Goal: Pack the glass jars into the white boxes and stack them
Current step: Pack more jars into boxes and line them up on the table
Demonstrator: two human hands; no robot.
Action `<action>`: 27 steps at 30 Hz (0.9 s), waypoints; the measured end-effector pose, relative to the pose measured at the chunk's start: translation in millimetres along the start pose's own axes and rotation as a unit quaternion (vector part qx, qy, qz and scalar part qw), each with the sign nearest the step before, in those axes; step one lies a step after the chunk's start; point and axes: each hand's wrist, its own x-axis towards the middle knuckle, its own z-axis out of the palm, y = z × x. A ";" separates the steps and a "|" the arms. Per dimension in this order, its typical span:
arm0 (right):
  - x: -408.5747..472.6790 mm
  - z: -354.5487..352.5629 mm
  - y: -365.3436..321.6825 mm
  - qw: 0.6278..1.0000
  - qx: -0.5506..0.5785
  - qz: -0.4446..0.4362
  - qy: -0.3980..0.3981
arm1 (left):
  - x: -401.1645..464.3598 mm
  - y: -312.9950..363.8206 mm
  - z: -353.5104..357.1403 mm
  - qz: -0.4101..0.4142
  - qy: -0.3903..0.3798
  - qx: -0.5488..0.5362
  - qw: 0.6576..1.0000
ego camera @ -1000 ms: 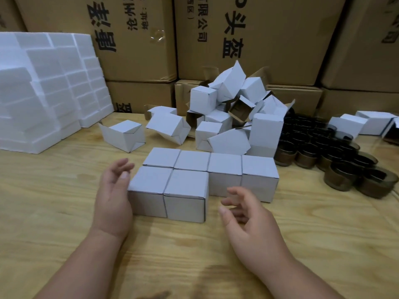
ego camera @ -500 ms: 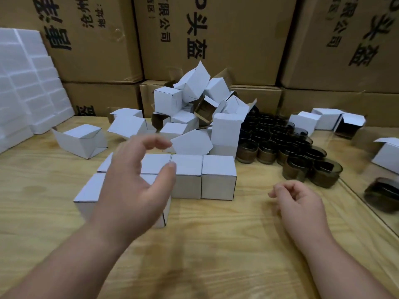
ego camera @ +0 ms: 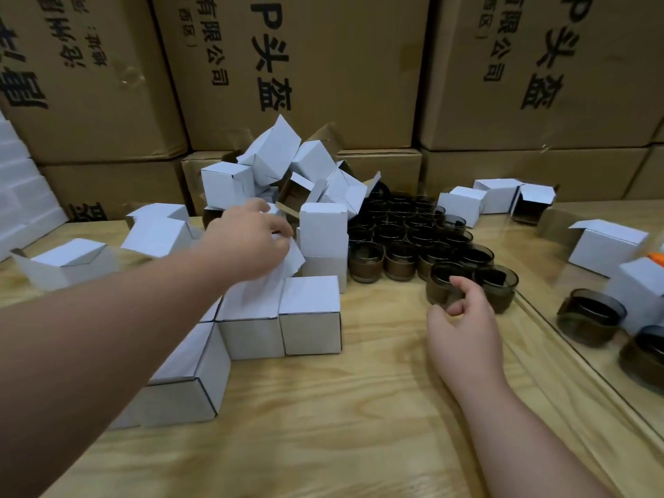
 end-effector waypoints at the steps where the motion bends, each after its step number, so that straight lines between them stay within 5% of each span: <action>1: -0.1 -0.4 0.9 1.000 0.002 0.001 0.000 | 6.4 0.5 -1.1 0.000 -0.009 0.010 1.000; 8: 6.2 -0.3 8.9 0.999 0.029 0.016 -0.009 | 32.3 3.4 -5.5 0.016 -0.124 0.243 0.962; 12: 14.7 0.4 9.0 1.000 0.003 0.021 -0.021 | 33.4 4.0 -8.5 0.011 -0.138 0.247 0.959; 20: 27.5 3.7 8.5 0.995 -0.095 0.024 -0.018 | 29.3 -24.5 -33.8 0.026 -0.092 0.227 0.969; 27: 14.6 3.1 6.3 0.986 -0.165 -0.020 -0.009 | 0.8 -65.9 -95.0 0.009 0.058 0.113 0.992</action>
